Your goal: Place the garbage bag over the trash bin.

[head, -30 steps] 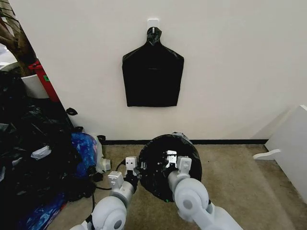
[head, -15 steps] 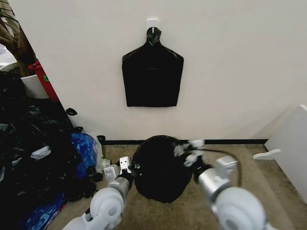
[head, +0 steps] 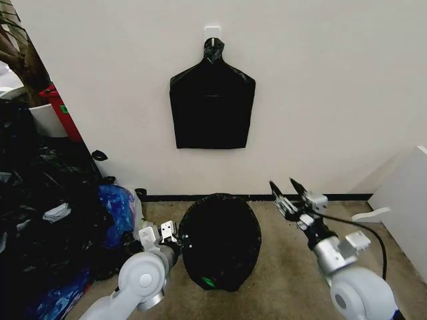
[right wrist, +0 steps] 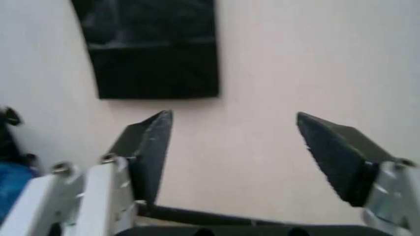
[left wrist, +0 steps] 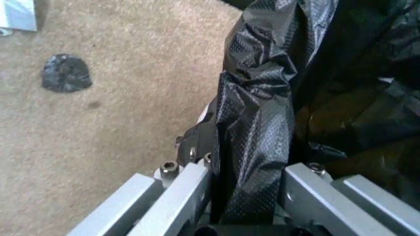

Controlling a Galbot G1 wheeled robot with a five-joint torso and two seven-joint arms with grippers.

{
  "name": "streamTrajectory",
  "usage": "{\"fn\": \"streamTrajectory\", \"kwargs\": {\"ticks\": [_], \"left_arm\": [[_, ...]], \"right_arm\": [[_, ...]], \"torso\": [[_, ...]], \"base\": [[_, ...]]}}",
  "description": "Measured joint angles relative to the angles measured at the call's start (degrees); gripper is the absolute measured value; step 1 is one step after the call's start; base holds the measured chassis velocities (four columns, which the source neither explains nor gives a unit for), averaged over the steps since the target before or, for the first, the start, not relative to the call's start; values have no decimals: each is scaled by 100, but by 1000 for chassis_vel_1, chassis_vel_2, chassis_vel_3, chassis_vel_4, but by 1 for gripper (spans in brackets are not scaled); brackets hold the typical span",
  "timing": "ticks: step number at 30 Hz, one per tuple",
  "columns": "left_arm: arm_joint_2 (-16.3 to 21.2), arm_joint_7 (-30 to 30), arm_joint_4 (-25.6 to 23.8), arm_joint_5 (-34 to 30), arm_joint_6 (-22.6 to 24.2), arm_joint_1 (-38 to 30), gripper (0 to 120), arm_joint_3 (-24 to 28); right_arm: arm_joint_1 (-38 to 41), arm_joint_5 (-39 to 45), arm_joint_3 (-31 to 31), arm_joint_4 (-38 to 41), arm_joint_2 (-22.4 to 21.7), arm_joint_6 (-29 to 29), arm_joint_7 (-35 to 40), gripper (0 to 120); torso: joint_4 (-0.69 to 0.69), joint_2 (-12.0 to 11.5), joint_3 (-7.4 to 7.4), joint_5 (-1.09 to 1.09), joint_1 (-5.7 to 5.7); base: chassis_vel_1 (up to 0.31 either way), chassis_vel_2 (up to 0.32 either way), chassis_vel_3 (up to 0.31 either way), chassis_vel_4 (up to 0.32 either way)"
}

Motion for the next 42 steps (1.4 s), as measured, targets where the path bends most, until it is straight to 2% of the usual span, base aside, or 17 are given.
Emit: {"fn": "streamTrajectory", "kwargs": {"ticks": [1, 2, 7, 16, 30, 41, 42], "left_arm": [[0, 0, 0, 0, 0, 0, 0, 0], [8, -77, 5, -86, 105, -61, 0, 16], [-22, -418, 218, -469, 312, -634, 0, 299], [-358, -872, 699, -822, 429, -1275, 0, 674], [-673, -923, 1297, -662, 530, -1559, 0, 962], [-727, -1003, 1422, -435, 559, -1588, 0, 1139], [-726, -999, 1428, -429, 561, -1582, 3, 1140]], "right_arm": [[0, 0, 0, 0, 0, 0, 0, 74], [-112, -41, 77, -84, 93, 111, -38, 81], [-561, -92, 308, -354, 431, 543, -200, 99], [-707, -125, 439, -572, 652, 772, -258, 100], [-502, 10, 472, -715, 654, 775, -187, 100], [-471, 129, 478, -740, 609, 752, -150, 100], [-455, 132, 466, -740, 609, 743, -138, 100]], "torso": [[0, 0, 0, 0, 0], [0, 0, 0, 0, 0], [-1, 0, 0, -1, 0], [-2, 0, 0, -2, 0], [-1, 0, 0, -2, 0], [-2, 0, 0, -2, 0], [-2, 0, 0, -2, 0]], "base": [[0, 0, 0, 0], [0, 0, 0, 0], [0, 0, 0, 0], [0, 0, 0, 0], [0, 0, 0, 0], [0, 0, 0, 0], [0, 0, 0, 0]]}}
